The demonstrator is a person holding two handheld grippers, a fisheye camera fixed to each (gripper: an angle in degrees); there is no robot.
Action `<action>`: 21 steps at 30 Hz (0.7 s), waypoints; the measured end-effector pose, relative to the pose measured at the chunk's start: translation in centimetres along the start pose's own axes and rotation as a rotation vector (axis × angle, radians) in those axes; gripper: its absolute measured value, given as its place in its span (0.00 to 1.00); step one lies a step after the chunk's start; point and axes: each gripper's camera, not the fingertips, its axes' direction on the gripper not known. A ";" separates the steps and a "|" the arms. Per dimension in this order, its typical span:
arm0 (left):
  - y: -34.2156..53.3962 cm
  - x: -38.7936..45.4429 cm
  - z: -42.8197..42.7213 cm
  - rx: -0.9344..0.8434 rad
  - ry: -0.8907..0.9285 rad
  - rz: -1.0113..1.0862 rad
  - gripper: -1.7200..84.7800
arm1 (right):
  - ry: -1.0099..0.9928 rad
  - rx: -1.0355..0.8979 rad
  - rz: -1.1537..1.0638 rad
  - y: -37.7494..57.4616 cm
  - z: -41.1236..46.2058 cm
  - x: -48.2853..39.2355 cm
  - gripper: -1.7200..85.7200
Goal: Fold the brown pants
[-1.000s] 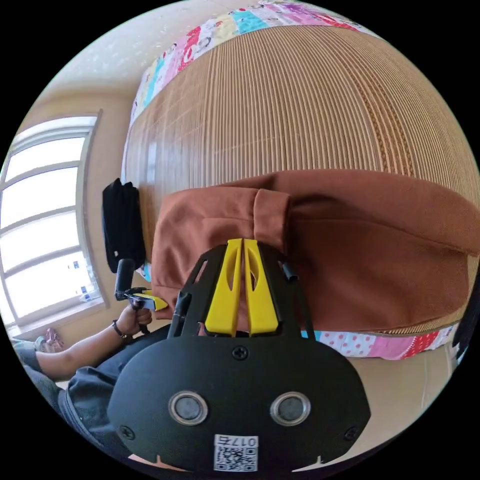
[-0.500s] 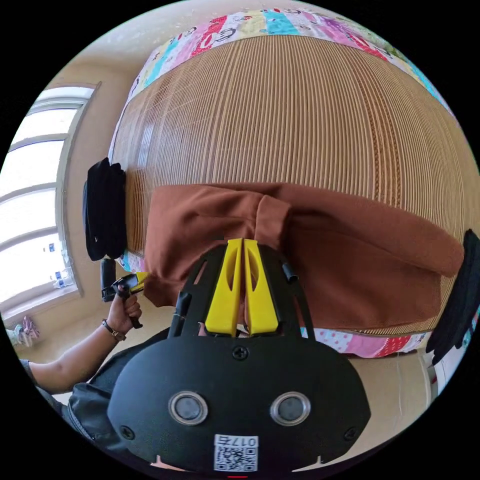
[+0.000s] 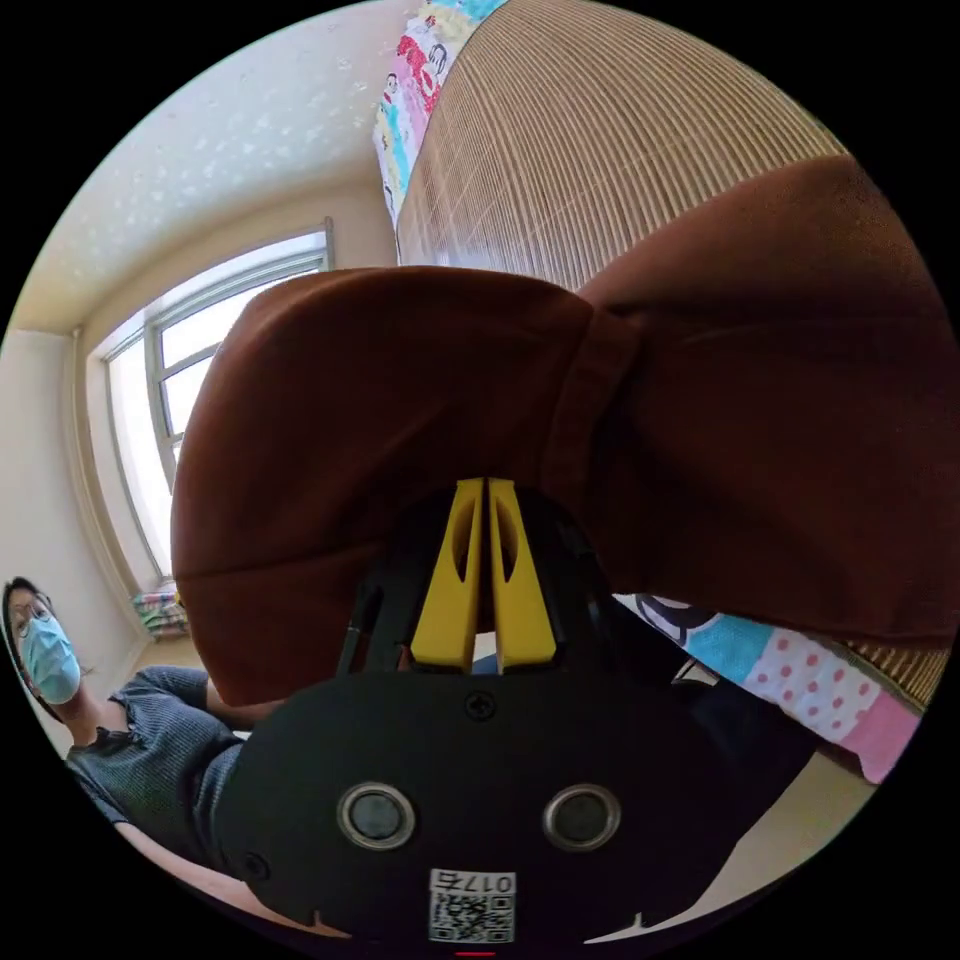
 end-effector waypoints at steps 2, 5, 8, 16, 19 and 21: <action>-2.4 3.3 7.1 -0.131 -0.102 0.102 0.09 | -0.055 0.122 0.046 1.8 -6.5 1.8 0.03; -3.9 5.5 15.5 -0.236 -0.250 0.123 0.12 | -0.052 0.300 0.161 5.3 -15.8 5.8 0.03; -3.5 6.5 19.6 -0.210 -0.319 0.139 0.12 | -0.029 0.491 0.359 10.7 -25.0 10.3 0.03; 2.0 -1.2 18.4 0.001 -0.341 -0.266 0.15 | 0.004 0.484 0.284 15.5 -36.6 10.0 0.05; 3.9 -5.0 19.1 -0.032 -0.380 -0.401 0.16 | 0.031 0.379 0.151 12.4 -36.5 6.8 0.12; 4.8 -6.6 20.1 -0.082 -0.406 -0.479 0.17 | 0.127 0.286 0.115 9.6 -35.6 4.4 0.18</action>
